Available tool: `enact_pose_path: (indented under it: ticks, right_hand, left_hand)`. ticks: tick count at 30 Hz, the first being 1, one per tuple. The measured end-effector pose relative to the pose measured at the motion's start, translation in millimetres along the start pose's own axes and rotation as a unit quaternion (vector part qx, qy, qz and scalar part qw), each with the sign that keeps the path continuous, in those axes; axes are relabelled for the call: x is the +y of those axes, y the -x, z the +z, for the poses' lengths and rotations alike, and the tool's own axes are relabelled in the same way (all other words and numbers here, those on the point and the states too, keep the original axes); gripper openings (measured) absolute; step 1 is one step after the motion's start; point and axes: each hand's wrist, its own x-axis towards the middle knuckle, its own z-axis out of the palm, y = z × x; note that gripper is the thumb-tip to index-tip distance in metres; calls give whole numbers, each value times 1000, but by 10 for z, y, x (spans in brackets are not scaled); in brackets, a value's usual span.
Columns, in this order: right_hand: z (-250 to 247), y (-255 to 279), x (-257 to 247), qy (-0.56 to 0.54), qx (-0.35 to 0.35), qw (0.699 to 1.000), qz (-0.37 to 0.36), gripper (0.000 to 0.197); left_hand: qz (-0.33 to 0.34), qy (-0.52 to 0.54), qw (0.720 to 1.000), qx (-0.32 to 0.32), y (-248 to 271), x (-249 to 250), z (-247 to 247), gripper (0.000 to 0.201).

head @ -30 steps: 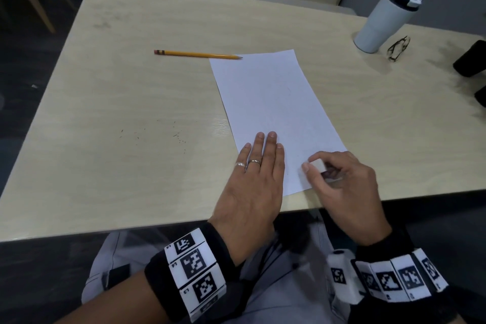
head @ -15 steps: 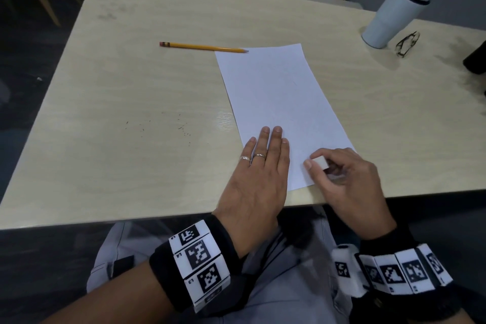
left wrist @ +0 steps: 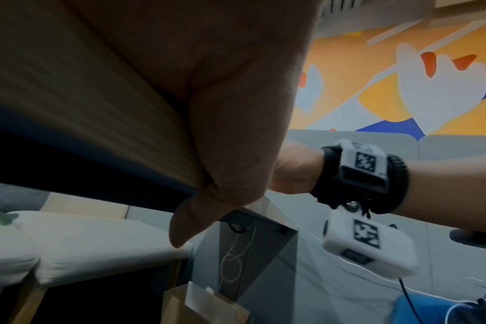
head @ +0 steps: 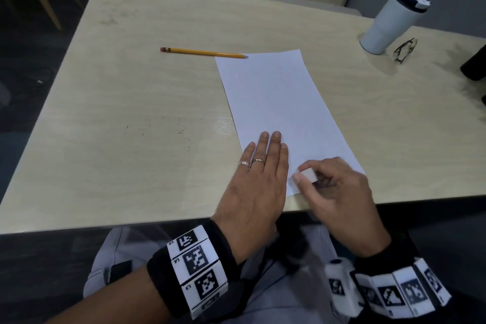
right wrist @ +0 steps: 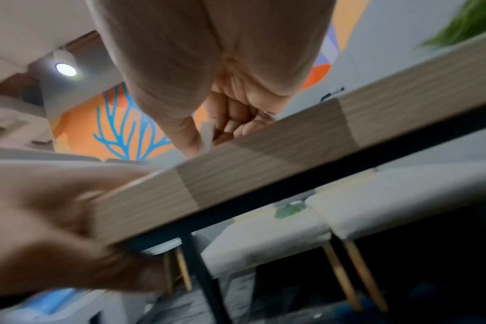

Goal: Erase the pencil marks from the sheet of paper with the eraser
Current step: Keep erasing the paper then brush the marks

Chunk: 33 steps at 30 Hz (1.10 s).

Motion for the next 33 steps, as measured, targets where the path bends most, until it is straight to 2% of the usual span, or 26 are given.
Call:
enact_pose_path:
  ticks: [2,6,11,16,21,25,30,33]
  right_hand:
    - [5,55,62,9,-5,1000,-14,3]
    - [-254,-26,336,39,39,998,29,9]
    - [4,47,7,22,-28,999,-34,7]
    - [-274,-66,363,47,18,999,4,13]
    - [-113,24,182,11,-33,999,-19,6]
    - [-325,-83,424,9,9,999,30,12]
    - [-103,-125,237,14,-22,1000,-12,8]
    - [-271,-218,460,12,11,999,41,11]
  left_hand:
    - [-1,3,1000,2,-5,0,3,86]
    - [-2,-3,1000,5,-10,2,21,92]
    - [1,-3,1000,-16,-12,7,-34,90]
    - [-3,-3,1000,-4,-3,12,-8,92]
    - [0,-6,1000,-22,-11,16,-59,88]
    - [-4,-7,1000,-26,-12,23,-57,91]
    - [-2,-4,1000,-19,-19,23,-42,93]
    - [1,10,1000,-28,-9,19,-70,80]
